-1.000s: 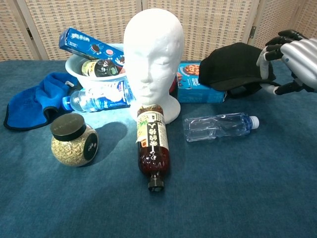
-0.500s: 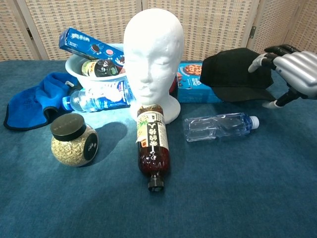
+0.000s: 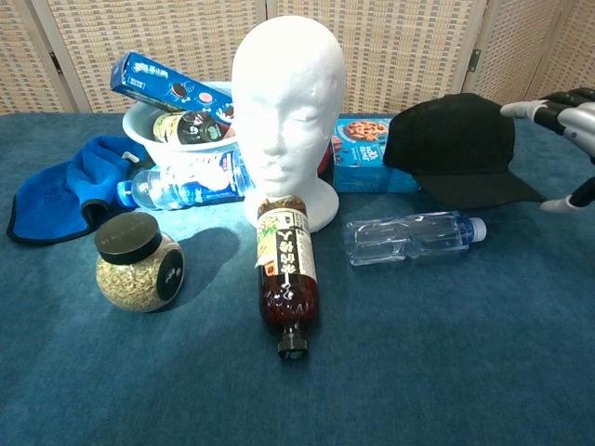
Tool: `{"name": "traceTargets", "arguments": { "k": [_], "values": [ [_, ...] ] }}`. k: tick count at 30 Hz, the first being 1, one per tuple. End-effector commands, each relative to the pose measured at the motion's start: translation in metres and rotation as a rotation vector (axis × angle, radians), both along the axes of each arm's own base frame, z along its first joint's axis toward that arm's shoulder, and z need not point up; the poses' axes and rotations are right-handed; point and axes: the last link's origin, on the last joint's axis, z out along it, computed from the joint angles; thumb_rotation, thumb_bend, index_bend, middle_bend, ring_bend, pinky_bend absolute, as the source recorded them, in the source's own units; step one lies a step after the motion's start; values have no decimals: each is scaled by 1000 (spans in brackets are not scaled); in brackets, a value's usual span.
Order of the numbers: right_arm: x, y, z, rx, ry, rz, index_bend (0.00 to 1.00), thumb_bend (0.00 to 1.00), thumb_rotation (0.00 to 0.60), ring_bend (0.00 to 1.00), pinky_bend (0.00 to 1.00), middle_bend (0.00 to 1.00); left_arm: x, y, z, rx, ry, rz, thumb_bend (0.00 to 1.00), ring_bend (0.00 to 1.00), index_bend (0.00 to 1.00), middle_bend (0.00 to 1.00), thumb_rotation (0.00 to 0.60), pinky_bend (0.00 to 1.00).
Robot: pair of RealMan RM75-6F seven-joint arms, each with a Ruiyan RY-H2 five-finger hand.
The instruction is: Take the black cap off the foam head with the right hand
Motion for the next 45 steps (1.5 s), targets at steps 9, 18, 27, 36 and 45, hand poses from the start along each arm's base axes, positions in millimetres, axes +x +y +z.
{"name": "traceTargets", "arguments": {
  "k": [9,18,27,36,45],
  "values": [
    [-14,34,32,-13,29,-37,0,0,600,0,0,0,5,1,-1,1,1,-13,243,1,50,0,600,0],
    [-17,63,72,-101,-28,28,73,0,600,42,66,153,7,2,3,12,2,-26,243,2,50,0,600,0],
    [-33,110,106,-56,-54,-33,264,0,600,228,286,299,10,5,0,5,-1,-36,243,1,50,0,600,0],
    [-42,147,123,-38,-155,-136,315,0,600,247,301,321,14,7,-2,0,-3,-52,243,2,50,0,600,0],
    [-45,159,125,2,-176,-165,317,0,600,247,301,322,14,7,-5,5,-12,-55,243,1,50,0,600,0]
  ]
}}
